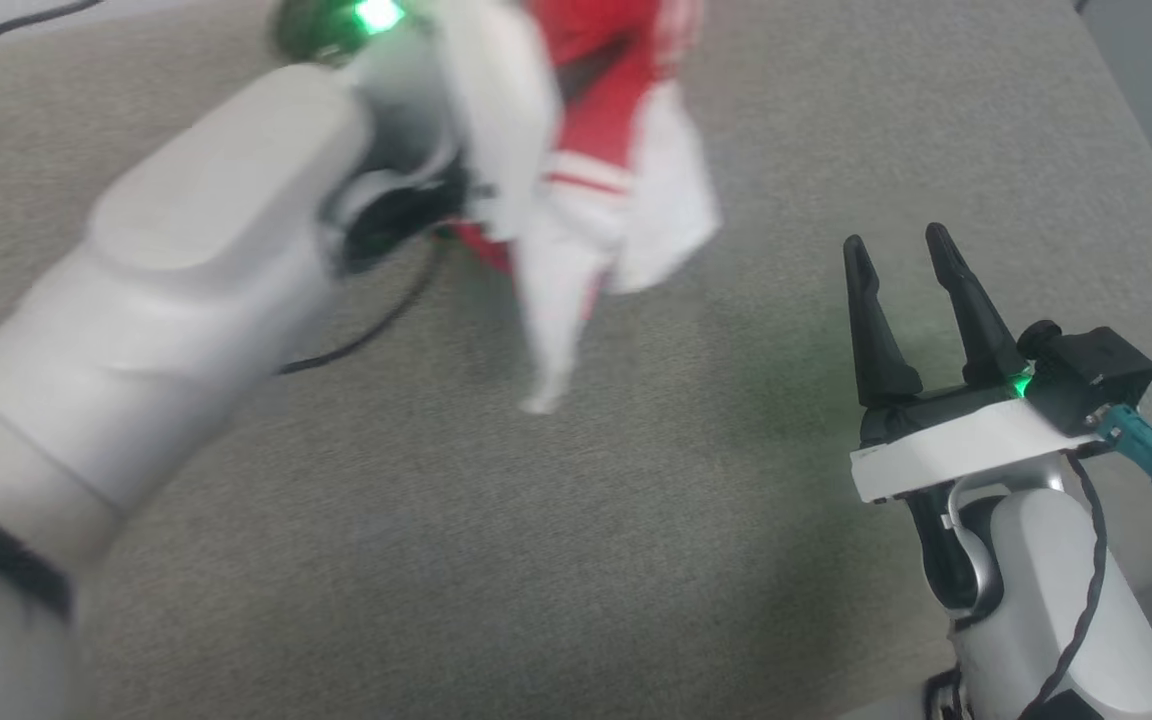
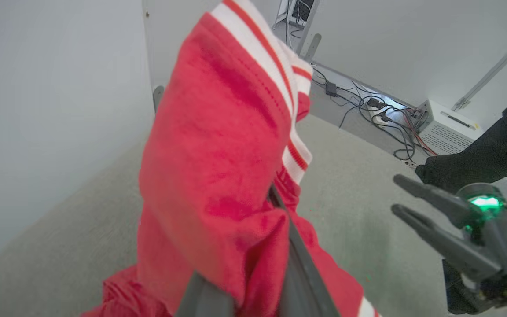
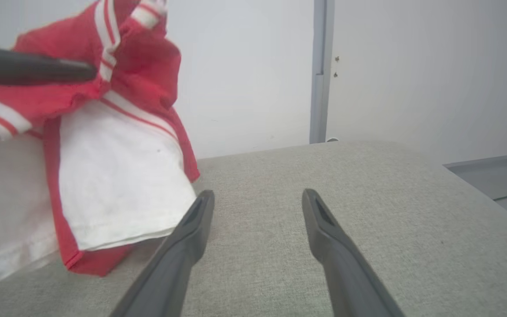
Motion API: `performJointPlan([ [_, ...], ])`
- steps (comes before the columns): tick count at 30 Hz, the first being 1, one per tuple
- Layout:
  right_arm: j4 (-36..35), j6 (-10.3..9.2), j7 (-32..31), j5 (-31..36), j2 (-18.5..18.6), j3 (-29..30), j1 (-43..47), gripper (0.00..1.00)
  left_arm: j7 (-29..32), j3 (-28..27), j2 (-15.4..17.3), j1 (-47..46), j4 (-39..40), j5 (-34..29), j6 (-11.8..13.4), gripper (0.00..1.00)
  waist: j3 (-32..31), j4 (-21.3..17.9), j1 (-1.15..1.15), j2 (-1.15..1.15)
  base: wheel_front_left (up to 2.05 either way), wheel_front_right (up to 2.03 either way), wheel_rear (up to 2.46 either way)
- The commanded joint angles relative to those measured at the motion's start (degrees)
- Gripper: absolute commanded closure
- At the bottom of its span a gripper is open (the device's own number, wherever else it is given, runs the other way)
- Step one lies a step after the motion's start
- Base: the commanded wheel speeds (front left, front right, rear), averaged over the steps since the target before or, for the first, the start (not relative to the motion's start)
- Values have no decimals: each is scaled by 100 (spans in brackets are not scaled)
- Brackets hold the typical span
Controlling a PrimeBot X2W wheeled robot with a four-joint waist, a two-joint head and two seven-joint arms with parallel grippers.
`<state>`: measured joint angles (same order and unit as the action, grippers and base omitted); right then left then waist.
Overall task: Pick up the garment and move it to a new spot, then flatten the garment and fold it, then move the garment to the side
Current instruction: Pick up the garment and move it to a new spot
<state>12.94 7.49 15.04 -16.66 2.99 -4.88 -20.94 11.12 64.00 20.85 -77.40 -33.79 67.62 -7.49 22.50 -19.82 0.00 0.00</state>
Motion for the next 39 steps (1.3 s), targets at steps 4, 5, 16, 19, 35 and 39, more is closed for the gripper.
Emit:
performJointPlan([
  [4,-34,1,19,-105,-12,-26,-27,0,226,432,510,297,-401,96,9,100,122,-159,0,0,0,0,0],
  [5,-41,1,19,-115,-11,-22,-23,0,288,541,618,316,-437,87,8,100,146,-170,0,0,0,0,0],
  [16,-142,1,19,-217,-11,-69,-217,0,1120,993,1255,539,-44,-1056,9,100,589,-200,0,0,0,0,0],
  [19,-164,1,19,-255,-11,-102,-292,0,1387,1055,1278,787,98,-1523,2,94,698,-223,0,0,0,0,0],
  [35,4,1,19,221,-8,-18,-234,0,178,943,1061,384,40,-1419,2,0,60,277,0,0,0,0,0],
  [39,126,1,19,462,-9,30,-97,0,-357,945,1017,571,136,-861,2,0,-356,541,0,0,0,0,0],
])
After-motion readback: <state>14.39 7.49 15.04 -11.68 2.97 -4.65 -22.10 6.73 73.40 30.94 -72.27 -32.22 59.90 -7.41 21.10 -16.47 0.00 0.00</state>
